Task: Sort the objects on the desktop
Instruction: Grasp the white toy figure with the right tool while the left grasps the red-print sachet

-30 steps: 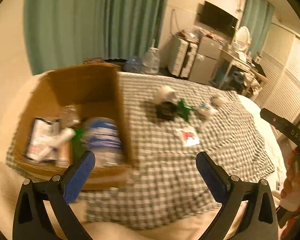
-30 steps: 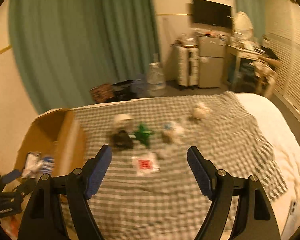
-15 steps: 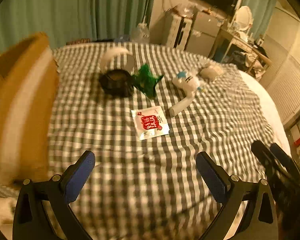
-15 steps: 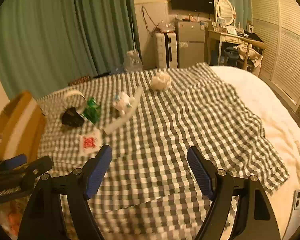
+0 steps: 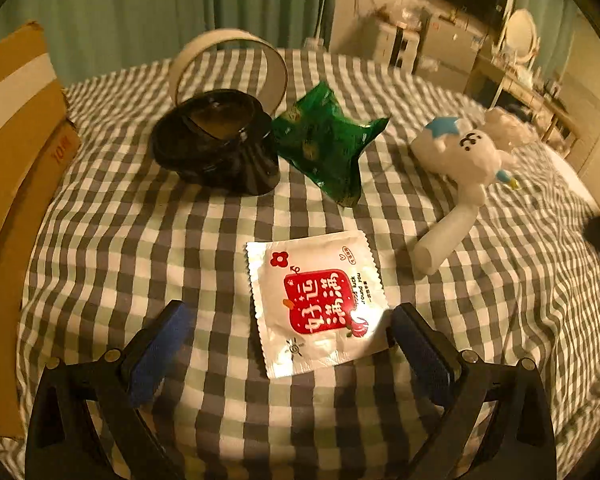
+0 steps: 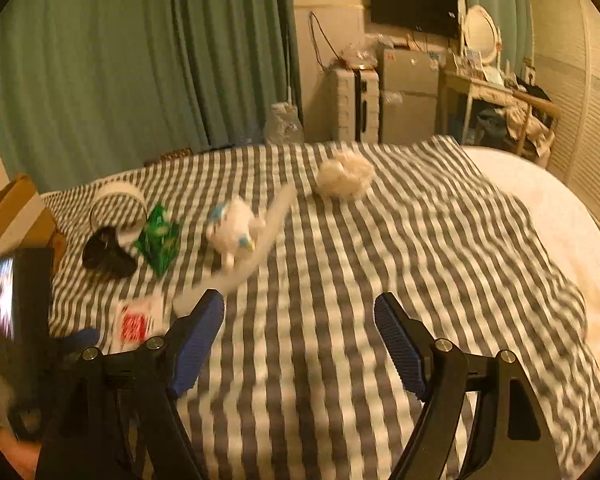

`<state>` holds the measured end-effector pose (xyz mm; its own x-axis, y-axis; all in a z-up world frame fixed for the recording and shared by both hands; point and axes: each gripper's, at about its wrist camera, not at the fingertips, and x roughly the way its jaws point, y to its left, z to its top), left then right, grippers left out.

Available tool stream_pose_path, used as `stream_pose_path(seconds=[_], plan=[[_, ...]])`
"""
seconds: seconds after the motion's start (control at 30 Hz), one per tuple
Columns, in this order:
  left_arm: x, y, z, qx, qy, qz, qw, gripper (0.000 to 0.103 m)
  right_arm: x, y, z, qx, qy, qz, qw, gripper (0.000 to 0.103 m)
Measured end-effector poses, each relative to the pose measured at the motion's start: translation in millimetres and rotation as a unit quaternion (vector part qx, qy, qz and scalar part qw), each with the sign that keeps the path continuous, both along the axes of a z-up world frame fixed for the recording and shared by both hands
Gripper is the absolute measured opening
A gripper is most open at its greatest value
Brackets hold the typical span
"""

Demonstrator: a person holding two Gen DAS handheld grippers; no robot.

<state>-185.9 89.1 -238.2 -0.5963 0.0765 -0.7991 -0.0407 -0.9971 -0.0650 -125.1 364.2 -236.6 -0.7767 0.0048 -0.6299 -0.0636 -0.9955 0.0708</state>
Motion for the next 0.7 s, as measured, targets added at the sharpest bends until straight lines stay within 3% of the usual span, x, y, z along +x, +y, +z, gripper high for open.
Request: stream_pose_path(seconds=[0.1, 0.17, 0.2, 0.23, 0.5, 0.53, 0.57, 0.6, 0.7], plan=[[5, 0, 0, -0.009, 0.010, 0.012, 0.9998, 0.090, -17, -5, 5, -0.014, 0.025, 0.015, 0.999, 0.078], [5, -1, 3, -0.003, 0.020, 0.017, 0.9996, 0.073, -30, -10, 6, -0.027, 0.037, 0.027, 0.999, 0.081], [6, -3, 5, 0.001, 0.029, 0.021, 0.9994, 0.055, -37, -14, 5, -0.027, 0.039, 0.034, 0.998, 0.081], [4, -4, 5, 0.005, 0.031, 0.021, 0.9993, 0.050, -47, -19, 3, -0.022, 0.036, 0.040, 0.998, 0.081], [-12, -20, 6, 0.028, 0.040, 0.017, 0.9986, 0.033, -104, -42, -30, 0.005, -0.002, 0.049, 0.999, 0.081], [-13, -20, 6, 0.031, 0.042, 0.016, 0.9985, 0.030, -107, -44, -36, 0.001, -0.008, 0.054, 0.999, 0.078], [-15, -22, 7, 0.034, 0.042, 0.015, 0.9984, 0.028, -108, -45, -39, 0.000, -0.012, 0.057, 0.998, 0.060], [-15, -23, 7, 0.038, 0.045, 0.016, 0.9982, 0.013, -109, -47, -42, -0.003, -0.020, 0.066, 0.998, 0.054], [-16, -25, 9, 0.045, 0.044, 0.014, 0.9979, 0.011, -103, -54, -40, 0.018, -0.017, 0.073, 0.997, 0.052]])
